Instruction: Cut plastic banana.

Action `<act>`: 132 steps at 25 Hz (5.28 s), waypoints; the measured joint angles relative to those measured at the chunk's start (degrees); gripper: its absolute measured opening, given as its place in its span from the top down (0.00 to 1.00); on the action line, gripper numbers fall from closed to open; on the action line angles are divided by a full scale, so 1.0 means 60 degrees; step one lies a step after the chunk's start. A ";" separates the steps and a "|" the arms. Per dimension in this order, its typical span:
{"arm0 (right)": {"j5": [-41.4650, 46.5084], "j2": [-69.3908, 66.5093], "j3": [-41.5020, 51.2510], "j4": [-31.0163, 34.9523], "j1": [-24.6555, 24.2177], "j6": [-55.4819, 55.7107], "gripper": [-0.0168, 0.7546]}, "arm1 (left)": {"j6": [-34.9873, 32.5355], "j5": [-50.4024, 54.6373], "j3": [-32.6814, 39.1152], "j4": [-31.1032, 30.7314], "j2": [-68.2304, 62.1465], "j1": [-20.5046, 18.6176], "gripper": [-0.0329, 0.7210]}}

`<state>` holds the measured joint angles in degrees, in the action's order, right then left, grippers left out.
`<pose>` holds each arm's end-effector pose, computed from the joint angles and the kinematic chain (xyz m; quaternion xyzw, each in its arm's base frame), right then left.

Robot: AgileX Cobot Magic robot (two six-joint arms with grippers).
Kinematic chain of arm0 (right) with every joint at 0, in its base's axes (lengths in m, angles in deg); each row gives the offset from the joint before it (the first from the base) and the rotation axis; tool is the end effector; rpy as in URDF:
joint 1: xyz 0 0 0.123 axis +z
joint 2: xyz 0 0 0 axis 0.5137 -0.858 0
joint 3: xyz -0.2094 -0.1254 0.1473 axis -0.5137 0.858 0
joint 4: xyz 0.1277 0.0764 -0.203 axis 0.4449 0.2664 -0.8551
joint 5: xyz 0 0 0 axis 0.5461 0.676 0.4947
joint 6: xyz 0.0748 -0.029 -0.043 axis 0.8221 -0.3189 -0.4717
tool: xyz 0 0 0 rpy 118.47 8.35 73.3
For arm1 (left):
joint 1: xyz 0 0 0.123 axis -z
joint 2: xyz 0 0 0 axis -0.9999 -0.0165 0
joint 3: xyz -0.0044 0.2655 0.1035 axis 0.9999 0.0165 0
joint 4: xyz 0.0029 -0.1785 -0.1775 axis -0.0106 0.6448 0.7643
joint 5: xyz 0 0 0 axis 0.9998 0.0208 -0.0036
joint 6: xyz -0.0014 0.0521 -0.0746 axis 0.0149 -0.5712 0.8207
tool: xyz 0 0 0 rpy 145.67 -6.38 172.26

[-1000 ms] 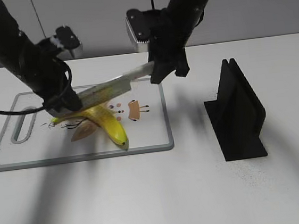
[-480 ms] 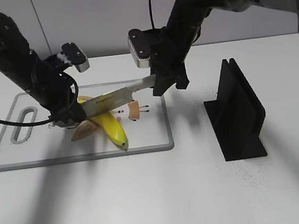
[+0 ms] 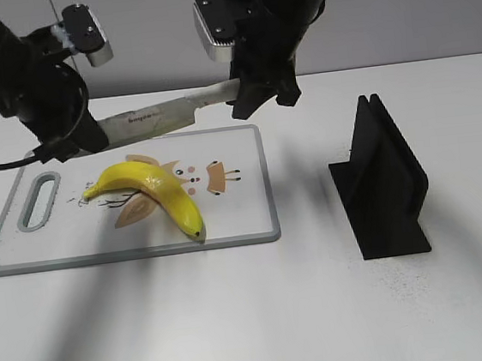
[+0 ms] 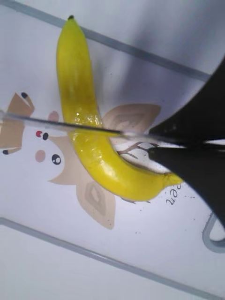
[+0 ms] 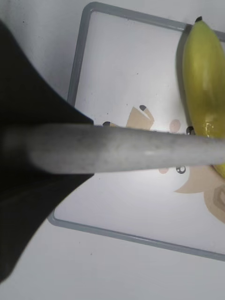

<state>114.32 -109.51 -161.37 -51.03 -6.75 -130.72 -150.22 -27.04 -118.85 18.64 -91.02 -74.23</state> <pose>0.4409 0.2315 0.2137 -0.7621 0.6072 0.0896 0.2060 0.3630 -0.1189 0.2309 0.5978 0.7705 -0.0424 0.2170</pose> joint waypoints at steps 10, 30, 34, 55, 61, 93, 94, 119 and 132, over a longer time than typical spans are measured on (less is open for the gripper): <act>0.0258 0.0055 0.0019 -0.0354 -0.0024 0.0042 0.76 | -0.0413 -0.0364 0.0000 0.0614 0.0294 -0.0049 0.13; 0.0396 0.1809 0.0023 -0.1543 -0.0024 0.7423 0.76 | 0.8011 0.3577 -0.0951 -0.1545 0.2887 -0.0582 0.17; 0.0417 0.2510 0.0057 -0.1907 -0.0024 0.9602 0.76 | 0.8626 0.3592 0.0172 -0.1527 0.3734 -0.0907 0.18; 0.0105 0.7959 0.6958 -0.1806 -0.0024 1.3383 0.76 | 0.9443 0.3699 0.6643 -0.1589 1.4111 -0.0915 0.18; -0.0402 0.9525 0.8762 -0.1806 -0.0024 1.4156 0.76 | 0.9453 0.3697 0.7461 -0.1663 1.6341 -0.0915 0.18; -0.2920 1.0428 1.1368 -0.3906 -0.0024 1.8182 0.76 | 0.9473 0.2411 0.8407 -0.1839 1.7473 -0.0915 0.26; -0.2951 1.0323 1.1368 -0.3926 -0.0024 1.8182 0.76 | 0.9473 0.2411 0.8407 -0.1839 1.7473 -0.0915 0.26; -0.3147 0.8510 1.1368 -0.3872 -0.0024 1.8031 0.76 | 0.9480 0.2408 0.8407 -0.1839 1.7473 -0.0915 0.26; -0.4021 0.8418 1.1368 -0.3766 -0.0024 1.8040 0.40 | 0.9480 0.2408 0.8407 -0.1839 1.7473 -0.0915 0.26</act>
<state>90.19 -59.00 -93.16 -73.62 -6.90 -22.48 -93.34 -12.59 -68.41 7.60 13.81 -79.72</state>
